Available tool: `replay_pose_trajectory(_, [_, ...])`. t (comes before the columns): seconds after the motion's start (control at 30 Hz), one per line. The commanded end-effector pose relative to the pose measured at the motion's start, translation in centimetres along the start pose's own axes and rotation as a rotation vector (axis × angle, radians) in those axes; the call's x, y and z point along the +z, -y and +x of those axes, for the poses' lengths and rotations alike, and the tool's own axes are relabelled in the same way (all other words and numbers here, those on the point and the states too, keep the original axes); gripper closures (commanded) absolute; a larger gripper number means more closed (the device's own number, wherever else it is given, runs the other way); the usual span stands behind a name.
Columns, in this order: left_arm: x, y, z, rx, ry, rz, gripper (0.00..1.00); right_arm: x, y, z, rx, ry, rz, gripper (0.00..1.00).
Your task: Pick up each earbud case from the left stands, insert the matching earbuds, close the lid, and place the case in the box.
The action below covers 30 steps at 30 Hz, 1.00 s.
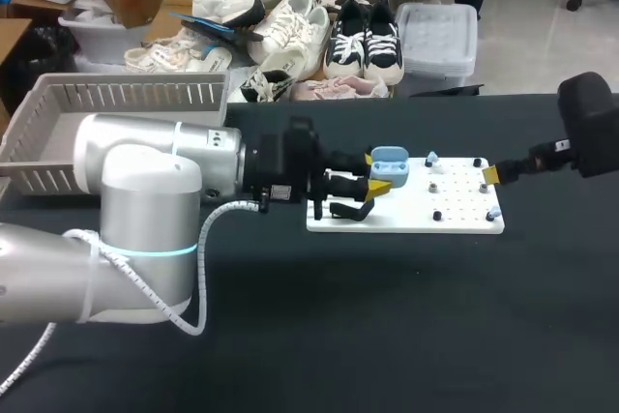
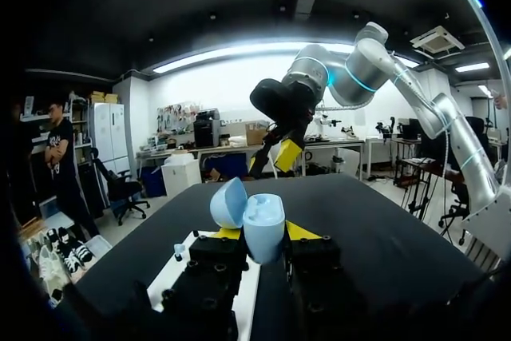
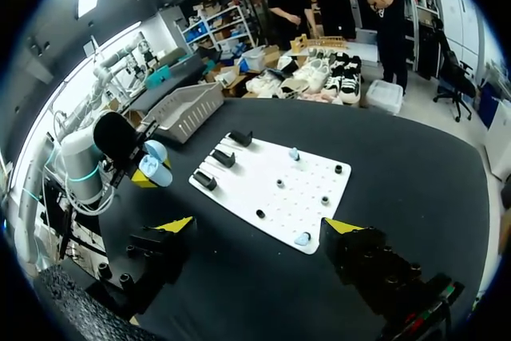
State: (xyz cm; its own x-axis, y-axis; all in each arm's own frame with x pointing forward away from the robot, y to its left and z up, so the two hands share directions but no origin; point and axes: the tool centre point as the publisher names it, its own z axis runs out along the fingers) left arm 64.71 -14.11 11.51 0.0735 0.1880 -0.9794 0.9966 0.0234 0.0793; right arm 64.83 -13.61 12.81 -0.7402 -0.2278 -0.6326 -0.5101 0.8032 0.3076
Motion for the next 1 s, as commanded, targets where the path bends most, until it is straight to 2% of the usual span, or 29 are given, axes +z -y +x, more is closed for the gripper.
replay_pose_trajectory(0.03, [1.0, 0.0, 0.4, 0.006, -0.012, -0.016, 1.0, -0.5, -0.2, 0.1, 0.005, -0.006, 0.072, 0.0])
replay_pose_trajectory(1.0, [2.1, 0.1, 0.8, -0.007, -0.021, -0.024, 1.0, -0.7, 0.6, 0.8, 0.017, -0.021, 0.079, 0.0])
